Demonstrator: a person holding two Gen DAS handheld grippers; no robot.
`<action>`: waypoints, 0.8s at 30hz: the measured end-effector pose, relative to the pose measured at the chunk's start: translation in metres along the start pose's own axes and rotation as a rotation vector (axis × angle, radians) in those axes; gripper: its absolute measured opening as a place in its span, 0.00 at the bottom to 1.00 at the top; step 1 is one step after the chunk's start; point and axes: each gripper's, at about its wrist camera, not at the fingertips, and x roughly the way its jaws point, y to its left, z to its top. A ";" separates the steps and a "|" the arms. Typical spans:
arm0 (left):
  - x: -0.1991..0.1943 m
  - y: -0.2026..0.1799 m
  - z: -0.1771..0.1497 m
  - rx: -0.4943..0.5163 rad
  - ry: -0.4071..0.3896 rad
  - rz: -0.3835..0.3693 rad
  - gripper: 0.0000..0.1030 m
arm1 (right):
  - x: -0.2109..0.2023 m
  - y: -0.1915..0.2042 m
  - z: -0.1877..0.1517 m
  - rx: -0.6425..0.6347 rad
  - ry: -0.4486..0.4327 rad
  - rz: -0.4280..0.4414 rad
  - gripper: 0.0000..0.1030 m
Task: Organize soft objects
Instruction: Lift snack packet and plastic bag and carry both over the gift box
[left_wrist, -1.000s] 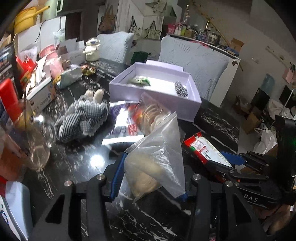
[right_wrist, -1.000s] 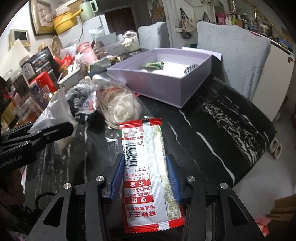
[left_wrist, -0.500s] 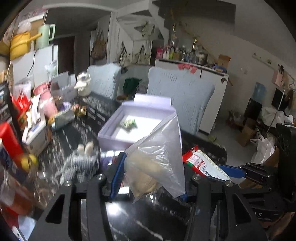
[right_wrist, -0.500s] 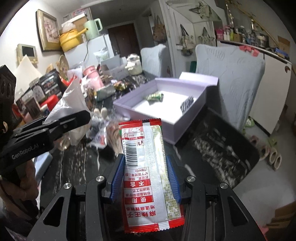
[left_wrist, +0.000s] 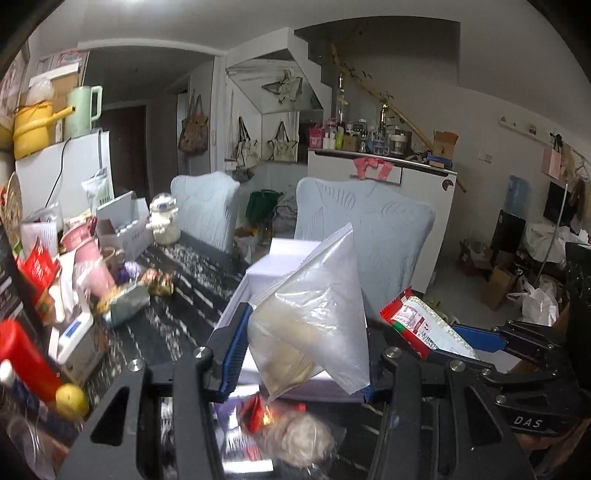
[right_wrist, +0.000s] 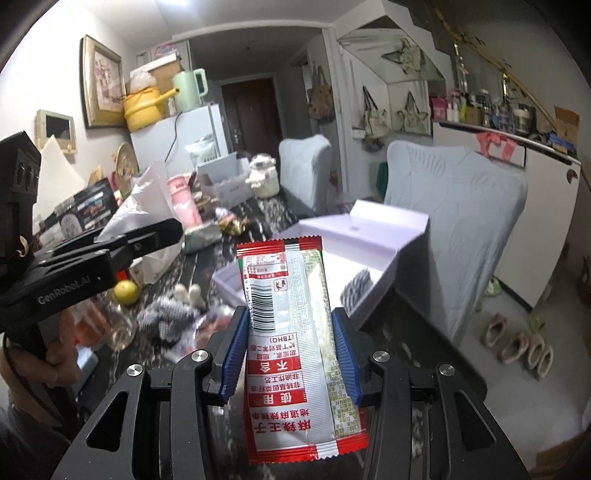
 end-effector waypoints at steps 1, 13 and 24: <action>0.003 0.000 0.004 0.006 -0.007 -0.002 0.48 | 0.001 -0.001 0.004 -0.003 -0.008 -0.002 0.43; 0.057 0.002 0.042 0.079 -0.043 -0.020 0.47 | 0.043 -0.018 0.047 -0.012 -0.042 -0.029 0.43; 0.124 0.014 0.054 0.093 0.001 -0.040 0.47 | 0.087 -0.045 0.078 -0.001 -0.070 -0.082 0.43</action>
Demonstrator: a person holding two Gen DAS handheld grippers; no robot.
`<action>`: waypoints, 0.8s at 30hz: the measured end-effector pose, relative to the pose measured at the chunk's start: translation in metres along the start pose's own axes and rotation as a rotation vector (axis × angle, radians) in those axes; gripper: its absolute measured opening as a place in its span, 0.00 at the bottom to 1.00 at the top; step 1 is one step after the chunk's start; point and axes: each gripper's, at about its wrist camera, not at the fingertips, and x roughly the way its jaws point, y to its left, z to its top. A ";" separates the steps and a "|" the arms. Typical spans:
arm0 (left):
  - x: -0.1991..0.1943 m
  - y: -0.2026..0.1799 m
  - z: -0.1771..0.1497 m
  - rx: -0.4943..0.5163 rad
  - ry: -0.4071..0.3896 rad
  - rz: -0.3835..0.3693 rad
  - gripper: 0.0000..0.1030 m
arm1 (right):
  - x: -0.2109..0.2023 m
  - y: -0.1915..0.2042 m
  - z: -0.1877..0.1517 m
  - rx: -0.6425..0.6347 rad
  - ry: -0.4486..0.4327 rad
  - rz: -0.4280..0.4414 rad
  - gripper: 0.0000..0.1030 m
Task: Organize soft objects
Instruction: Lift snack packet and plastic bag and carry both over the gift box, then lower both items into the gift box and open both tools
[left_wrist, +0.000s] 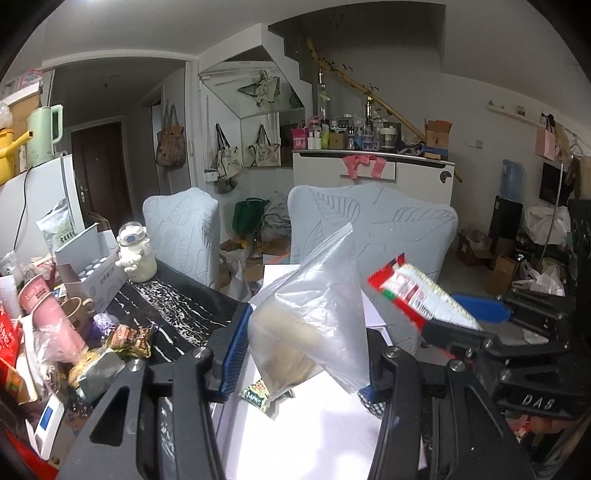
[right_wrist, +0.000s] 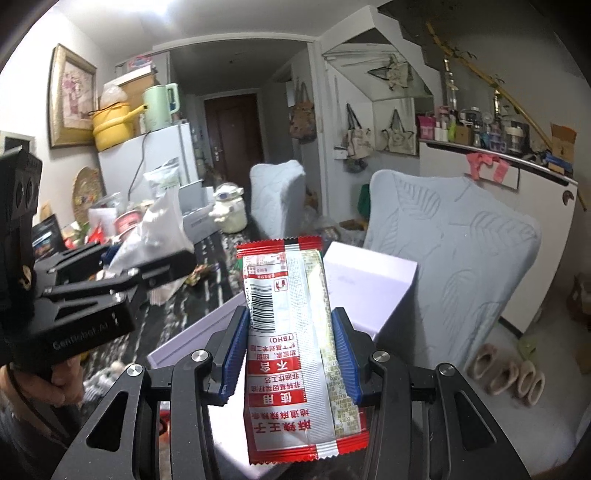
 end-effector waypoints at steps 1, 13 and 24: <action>0.004 0.002 0.000 -0.001 0.004 0.003 0.47 | 0.006 -0.003 0.002 0.006 0.000 -0.004 0.43; 0.063 0.010 -0.013 0.020 0.141 0.038 0.48 | 0.065 -0.021 -0.004 0.058 0.089 -0.014 0.43; 0.095 0.015 -0.031 0.010 0.270 0.091 0.48 | 0.099 -0.023 -0.020 0.073 0.177 0.004 0.43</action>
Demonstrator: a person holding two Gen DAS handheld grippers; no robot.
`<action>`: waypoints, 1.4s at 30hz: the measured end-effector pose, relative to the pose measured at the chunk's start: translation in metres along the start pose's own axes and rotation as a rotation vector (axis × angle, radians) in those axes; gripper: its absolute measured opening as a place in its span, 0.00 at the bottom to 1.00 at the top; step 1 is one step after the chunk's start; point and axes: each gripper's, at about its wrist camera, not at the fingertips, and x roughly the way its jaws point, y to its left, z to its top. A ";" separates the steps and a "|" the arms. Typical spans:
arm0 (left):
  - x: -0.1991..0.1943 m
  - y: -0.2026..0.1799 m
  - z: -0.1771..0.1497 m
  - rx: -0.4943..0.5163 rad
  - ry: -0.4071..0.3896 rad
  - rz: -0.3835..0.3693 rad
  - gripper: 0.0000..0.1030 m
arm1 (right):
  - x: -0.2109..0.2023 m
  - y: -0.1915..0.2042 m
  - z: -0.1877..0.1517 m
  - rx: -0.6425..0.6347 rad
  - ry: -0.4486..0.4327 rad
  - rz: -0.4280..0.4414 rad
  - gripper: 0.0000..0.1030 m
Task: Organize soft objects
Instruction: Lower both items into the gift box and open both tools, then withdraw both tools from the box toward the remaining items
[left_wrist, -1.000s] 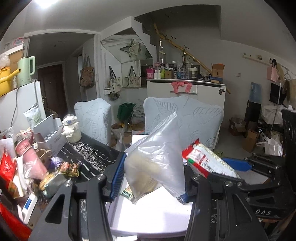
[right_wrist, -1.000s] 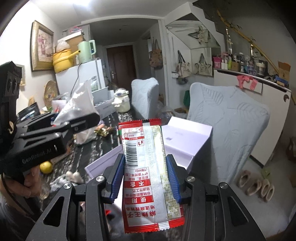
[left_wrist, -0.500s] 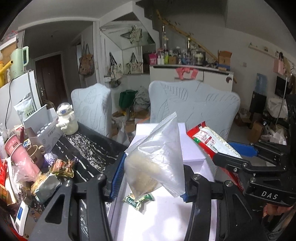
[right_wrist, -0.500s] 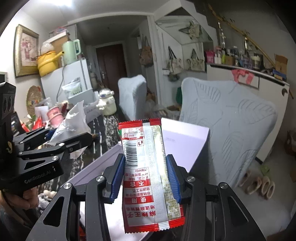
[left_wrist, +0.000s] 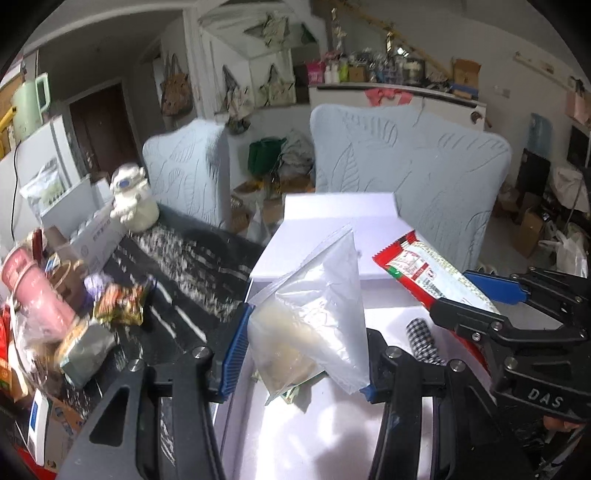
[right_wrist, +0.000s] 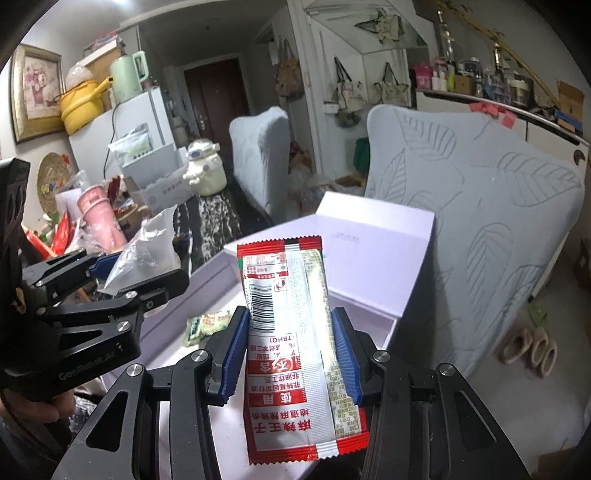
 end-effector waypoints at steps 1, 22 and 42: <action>0.003 0.001 -0.001 -0.007 0.012 0.000 0.48 | 0.002 0.000 -0.001 0.001 0.009 0.000 0.43; -0.042 -0.010 -0.012 -0.029 0.016 0.070 0.77 | -0.035 0.014 -0.017 -0.025 0.032 -0.113 0.58; -0.172 -0.013 -0.015 -0.073 -0.177 0.051 0.77 | -0.148 0.055 -0.012 -0.060 -0.135 -0.110 0.63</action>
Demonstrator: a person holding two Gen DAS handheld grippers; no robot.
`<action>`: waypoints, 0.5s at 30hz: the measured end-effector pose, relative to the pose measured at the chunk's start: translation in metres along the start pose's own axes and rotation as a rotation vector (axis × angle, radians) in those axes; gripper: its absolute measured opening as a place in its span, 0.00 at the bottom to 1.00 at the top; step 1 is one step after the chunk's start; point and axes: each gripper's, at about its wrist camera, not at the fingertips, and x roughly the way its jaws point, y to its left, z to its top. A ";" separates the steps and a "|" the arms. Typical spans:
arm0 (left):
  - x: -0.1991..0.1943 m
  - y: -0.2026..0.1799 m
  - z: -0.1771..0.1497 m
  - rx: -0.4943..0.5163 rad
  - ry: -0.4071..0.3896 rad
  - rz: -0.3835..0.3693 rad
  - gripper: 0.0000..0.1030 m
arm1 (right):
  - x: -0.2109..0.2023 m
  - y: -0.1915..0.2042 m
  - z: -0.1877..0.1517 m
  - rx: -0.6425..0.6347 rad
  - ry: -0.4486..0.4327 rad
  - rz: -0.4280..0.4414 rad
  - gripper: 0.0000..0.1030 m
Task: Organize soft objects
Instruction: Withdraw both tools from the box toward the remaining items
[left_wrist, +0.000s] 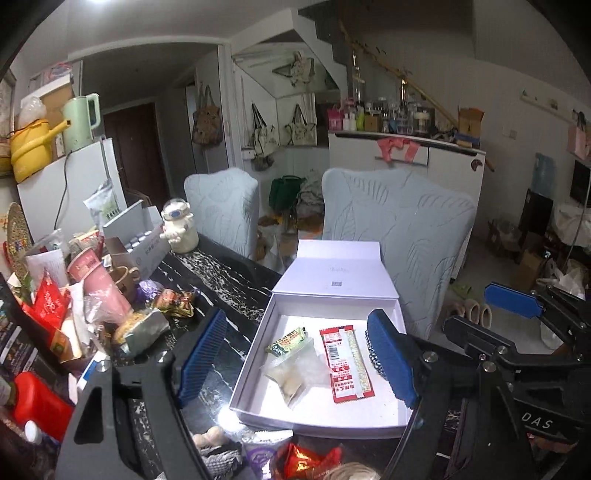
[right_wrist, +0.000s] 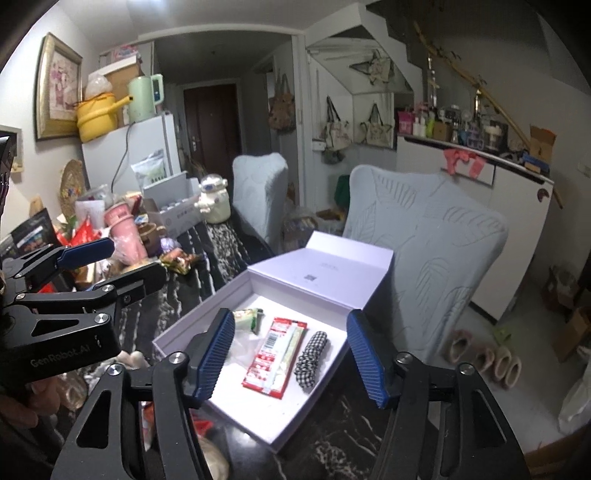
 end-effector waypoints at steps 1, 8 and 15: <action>-0.006 0.000 0.000 -0.002 -0.006 0.000 0.77 | -0.006 0.002 0.000 -0.002 -0.006 0.003 0.63; -0.047 0.008 -0.006 -0.029 -0.059 -0.013 0.77 | -0.043 0.018 -0.003 -0.020 -0.051 0.003 0.65; -0.069 0.013 -0.022 -0.037 -0.070 -0.017 0.78 | -0.064 0.032 -0.013 -0.021 -0.066 0.013 0.69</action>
